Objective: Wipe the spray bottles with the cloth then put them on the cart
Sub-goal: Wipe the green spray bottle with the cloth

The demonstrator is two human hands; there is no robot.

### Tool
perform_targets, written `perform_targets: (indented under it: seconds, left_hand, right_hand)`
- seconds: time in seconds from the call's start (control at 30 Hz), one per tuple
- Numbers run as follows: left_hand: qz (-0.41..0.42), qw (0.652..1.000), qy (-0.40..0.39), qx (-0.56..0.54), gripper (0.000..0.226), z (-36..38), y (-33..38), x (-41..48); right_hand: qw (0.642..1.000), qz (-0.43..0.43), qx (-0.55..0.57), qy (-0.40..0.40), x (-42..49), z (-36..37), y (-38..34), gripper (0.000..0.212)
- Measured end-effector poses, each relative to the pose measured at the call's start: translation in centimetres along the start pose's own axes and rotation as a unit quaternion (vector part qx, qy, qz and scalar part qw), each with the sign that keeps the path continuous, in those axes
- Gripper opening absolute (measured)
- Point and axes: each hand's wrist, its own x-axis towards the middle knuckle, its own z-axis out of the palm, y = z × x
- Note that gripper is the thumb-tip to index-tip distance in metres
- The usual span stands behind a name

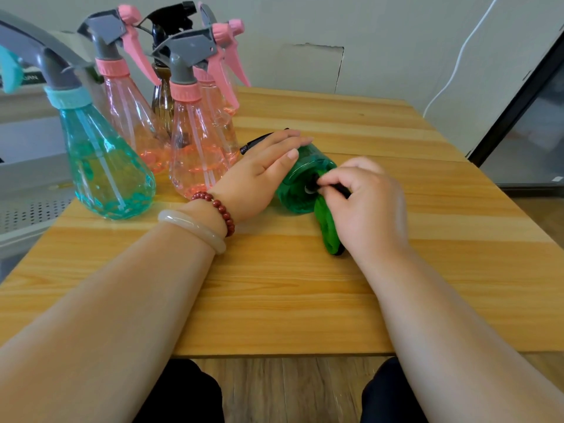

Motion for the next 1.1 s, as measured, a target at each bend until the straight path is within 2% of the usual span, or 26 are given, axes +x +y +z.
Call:
perform_targets:
  seconds: [0.07, 0.13, 0.2, 0.27, 0.33, 0.5, 0.7, 0.87, 1.0, 1.07, 1.1]
  left_hand:
    - [0.0, 1.0, 0.001, 0.002, 0.036, 0.0, 0.0, 0.0]
    - [-0.001, 1.0, 0.0, 0.004, 0.036, 0.0, 0.0, 0.0]
    - [-0.005, 1.0, -0.001, 0.004, 0.036, 0.0, 0.0, 0.0]
    - [-0.008, 1.0, 0.001, 0.004, 0.036, 0.1, 0.0, 0.0]
    - [-0.007, 1.0, 0.004, 0.002, 0.036, 0.1, 0.0, 0.0]
    - [-0.004, 1.0, 0.004, 0.002, 0.036, 0.1, 0.1, -0.1]
    - [-0.011, 1.0, 0.0, -0.006, 0.035, 0.1, 0.3, 0.0]
    - [-0.009, 1.0, -0.001, -0.003, 0.035, 0.1, 0.3, -0.1]
    - [-0.013, 1.0, 0.003, -0.008, 0.034, 0.2, 0.4, 0.0]
    - [-0.013, 1.0, 0.004, -0.01, 0.033, 0.2, 0.4, -0.1]
    - [-0.013, 1.0, 0.003, -0.01, 0.034, 0.2, 0.4, -0.1]
  right_hand:
    - [0.997, -0.028, 0.013, 0.068, -0.1, 0.1, -0.2, 0.011]
    - [0.996, -0.024, 0.017, 0.089, -0.1, 0.3, -0.2, 0.01]
    - [0.997, 0.01, 0.007, 0.072, 0.1, 0.3, 0.1, 0.009]
    - [0.997, 0.067, -0.029, 0.008, 0.1, 0.3, 0.5, 0.009]
    - [0.996, 0.078, -0.042, -0.018, 0.1, 0.2, 0.9, 0.01]
    - [0.993, 0.002, 0.027, 0.114, 0.2, 0.2, 0.3, 0.009]
    - [0.989, 0.144, 0.036, 0.023, 0.5, 0.0, 1.4, 0.012]
    - [0.986, 0.118, 0.091, 0.07, 0.3, -0.1, 0.5, 0.02]
    - [0.976, 0.202, 0.081, 0.002, 0.6, -0.2, 1.2, 0.022]
    - [0.976, 0.206, 0.076, -0.012, 0.5, -0.1, 1.2, 0.022]
    - [0.979, 0.187, 0.081, 0.005, 0.5, -0.1, 1.0, 0.02]
